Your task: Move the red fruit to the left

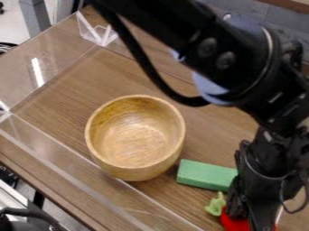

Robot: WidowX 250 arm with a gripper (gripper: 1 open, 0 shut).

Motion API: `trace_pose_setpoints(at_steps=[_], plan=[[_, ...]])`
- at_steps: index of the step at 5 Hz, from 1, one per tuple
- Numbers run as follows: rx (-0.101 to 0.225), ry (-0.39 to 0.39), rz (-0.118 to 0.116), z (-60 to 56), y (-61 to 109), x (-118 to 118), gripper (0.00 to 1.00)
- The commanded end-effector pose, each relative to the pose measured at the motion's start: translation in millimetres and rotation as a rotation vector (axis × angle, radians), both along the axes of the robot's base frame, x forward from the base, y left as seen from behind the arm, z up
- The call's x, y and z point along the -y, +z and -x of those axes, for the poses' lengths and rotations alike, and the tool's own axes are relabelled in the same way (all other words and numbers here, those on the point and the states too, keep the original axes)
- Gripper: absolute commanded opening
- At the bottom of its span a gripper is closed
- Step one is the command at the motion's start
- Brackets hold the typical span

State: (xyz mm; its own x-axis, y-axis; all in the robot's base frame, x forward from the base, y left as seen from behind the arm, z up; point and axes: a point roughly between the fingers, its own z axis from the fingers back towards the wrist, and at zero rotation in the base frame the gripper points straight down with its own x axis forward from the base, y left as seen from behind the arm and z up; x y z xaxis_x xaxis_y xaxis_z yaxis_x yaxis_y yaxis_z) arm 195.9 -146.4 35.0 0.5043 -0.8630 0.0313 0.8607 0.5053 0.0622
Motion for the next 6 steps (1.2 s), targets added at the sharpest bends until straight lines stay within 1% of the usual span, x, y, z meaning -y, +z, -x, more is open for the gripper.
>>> trace_pose_setpoints(at_steps=[1, 2, 3, 4, 5, 6], plan=[[0.017, -0.118, 0.017, 5.0, -1.2, 6, 0.0], [0.012, -0.13, 0.018, 9.9, -1.9, 4, 0.0], [0.005, -0.144, 0.022, 13.7, -5.1, 2, 1.0], [0.019, -0.094, 0.014, 15.5, 1.3, 7, 0.0], [0.039, -0.071, 0.004, 17.6, 32.8, 6, 0.0], [0.071, -0.051, -0.004, 15.4, 71.0, 3, 0.0]])
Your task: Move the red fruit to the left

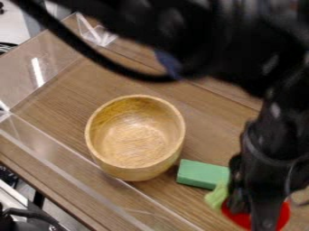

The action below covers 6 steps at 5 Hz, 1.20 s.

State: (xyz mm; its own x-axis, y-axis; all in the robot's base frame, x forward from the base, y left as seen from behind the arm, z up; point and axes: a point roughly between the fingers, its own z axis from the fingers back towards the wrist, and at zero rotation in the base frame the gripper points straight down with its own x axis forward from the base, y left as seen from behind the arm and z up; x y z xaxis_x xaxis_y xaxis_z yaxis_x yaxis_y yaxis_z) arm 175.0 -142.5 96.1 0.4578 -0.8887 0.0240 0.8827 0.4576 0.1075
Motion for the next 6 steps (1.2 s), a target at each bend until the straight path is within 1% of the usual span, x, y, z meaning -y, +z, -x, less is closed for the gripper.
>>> trace_pose_setpoints(at_steps=[1, 2, 3, 4, 6], plan=[[0.076, 0.055, 0.025, -12.2, 44.6, -13, 0.0], [0.097, 0.131, 0.017, -23.0, 67.8, -36, 0.0], [0.116, 0.153, 0.03, -22.4, 68.1, -37, 0.0], [0.127, 0.158, 0.036, -18.3, 67.8, -36, 0.0], [0.153, 0.387, 0.035, -19.0, 53.9, -52, 0.0]])
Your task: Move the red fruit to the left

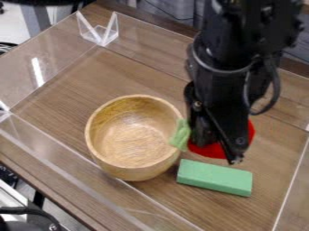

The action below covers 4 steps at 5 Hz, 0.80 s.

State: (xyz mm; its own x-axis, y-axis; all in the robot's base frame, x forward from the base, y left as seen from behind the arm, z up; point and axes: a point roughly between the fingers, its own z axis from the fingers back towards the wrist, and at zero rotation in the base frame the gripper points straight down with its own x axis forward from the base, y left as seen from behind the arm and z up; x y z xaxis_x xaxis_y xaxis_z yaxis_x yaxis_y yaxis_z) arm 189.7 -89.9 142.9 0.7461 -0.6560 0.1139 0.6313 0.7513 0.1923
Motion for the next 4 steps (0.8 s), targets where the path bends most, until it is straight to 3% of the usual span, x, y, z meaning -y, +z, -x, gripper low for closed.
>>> trace_pose_setpoints(at_steps=[1, 2, 3, 4], plan=[[0.04, 0.129, 0.013, -5.9, 13.2, 10, 0.0], [0.036, 0.208, 0.02, -10.9, 8.3, 33, 0.0], [0.045, 0.229, 0.025, -28.7, 14.1, 34, 0.0], [0.052, 0.236, 0.027, -38.7, 16.4, 32, 0.0]])
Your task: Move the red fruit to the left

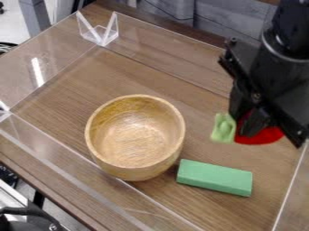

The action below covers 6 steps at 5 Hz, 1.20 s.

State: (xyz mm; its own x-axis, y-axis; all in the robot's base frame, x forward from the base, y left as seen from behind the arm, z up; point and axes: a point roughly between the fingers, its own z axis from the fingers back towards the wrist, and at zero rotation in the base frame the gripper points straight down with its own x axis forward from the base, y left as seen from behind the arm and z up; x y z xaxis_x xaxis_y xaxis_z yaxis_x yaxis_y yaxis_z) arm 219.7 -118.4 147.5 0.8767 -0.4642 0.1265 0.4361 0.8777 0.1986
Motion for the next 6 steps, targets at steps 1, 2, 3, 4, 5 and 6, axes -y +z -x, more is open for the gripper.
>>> trace_pose_setpoints(at_steps=[1, 2, 3, 4, 5, 6], plan=[[0.051, 0.044, 0.022, -9.8, 4.7, -14, 0.0], [0.048, 0.073, 0.026, -7.1, -9.0, -20, 0.0], [0.051, 0.109, 0.03, -13.2, -1.6, -19, 0.0], [0.049, 0.146, 0.039, -17.9, 3.7, -14, 0.0], [0.047, 0.176, 0.049, -22.0, 10.6, -5, 0.0], [0.046, 0.22, 0.055, -24.5, 3.0, -4, 0.0]])
